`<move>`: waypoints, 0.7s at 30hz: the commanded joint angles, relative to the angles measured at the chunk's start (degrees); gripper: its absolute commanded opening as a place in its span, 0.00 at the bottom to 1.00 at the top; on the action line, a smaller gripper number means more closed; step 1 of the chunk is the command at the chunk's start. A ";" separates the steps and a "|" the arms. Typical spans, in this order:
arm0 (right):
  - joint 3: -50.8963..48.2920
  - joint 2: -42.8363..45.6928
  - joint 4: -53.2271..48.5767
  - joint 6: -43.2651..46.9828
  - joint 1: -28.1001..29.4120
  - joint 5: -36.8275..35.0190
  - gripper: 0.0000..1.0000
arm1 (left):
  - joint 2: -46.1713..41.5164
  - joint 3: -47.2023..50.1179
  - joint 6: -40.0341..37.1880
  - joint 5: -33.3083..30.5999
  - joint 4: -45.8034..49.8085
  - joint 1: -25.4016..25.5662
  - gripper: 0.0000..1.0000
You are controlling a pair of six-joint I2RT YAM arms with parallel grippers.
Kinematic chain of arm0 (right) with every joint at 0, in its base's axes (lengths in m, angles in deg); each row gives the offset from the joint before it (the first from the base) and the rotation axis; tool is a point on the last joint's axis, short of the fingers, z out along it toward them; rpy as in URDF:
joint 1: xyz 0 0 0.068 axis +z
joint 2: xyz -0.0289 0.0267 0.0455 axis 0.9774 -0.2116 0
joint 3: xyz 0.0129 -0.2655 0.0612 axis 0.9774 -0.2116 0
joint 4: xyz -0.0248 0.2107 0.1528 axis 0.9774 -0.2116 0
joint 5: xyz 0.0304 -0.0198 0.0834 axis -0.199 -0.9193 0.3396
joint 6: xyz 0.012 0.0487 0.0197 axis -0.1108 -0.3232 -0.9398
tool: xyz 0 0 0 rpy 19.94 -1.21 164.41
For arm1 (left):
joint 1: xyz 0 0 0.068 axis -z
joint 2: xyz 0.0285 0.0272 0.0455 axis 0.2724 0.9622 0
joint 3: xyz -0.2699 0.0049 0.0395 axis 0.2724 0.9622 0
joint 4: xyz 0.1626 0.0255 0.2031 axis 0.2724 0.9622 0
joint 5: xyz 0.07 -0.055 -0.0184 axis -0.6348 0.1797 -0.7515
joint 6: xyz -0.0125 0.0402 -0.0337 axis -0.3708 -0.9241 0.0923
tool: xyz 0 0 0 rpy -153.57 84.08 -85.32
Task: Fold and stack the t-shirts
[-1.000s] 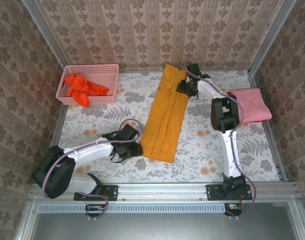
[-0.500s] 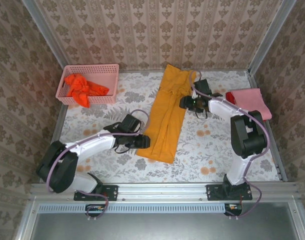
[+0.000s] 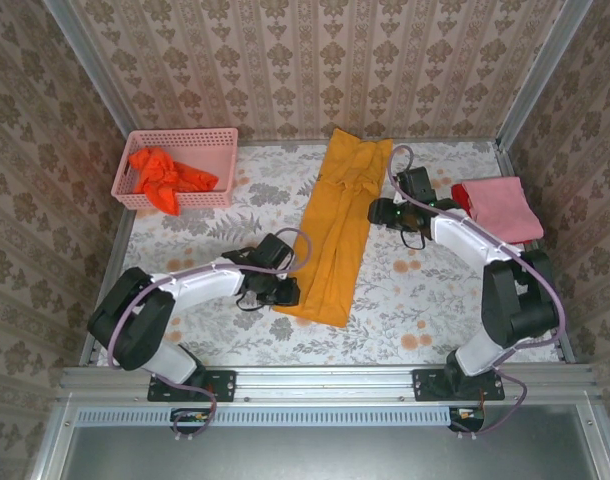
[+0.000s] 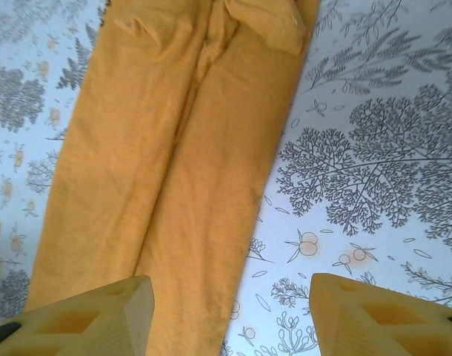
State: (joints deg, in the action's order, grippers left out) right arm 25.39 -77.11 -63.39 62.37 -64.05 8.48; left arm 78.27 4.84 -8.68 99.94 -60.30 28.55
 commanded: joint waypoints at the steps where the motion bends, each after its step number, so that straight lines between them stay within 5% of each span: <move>1: -2.28 4.60 0.87 2.33 -0.16 -1.89 0.60 | 3.25 0.96 4.19 3.03 -3.15 1.69 0.16; 10: -8.78 15.20 6.86 5.05 -0.12 -3.00 0.67 | 11.04 -1.43 6.56 11.13 -10.32 5.81 0.19; 14: -12.43 21.02 9.24 6.71 -0.20 -8.09 0.82 | 13.27 -5.29 6.61 12.43 -9.99 9.09 0.20; 16: -14.24 24.01 9.75 7.46 -0.23 -10.95 1.00 | 13.28 -6.39 6.70 12.09 -10.42 10.19 0.22; 21: -17.97 28.69 11.07 10.68 -0.49 -11.78 1.00 | 10.20 -6.16 4.20 6.61 -9.92 9.64 0.35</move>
State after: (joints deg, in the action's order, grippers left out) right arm 8.69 -50.14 -54.00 69.87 -64.14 -0.41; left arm 90.01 -1.43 -2.94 110.41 -72.12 38.72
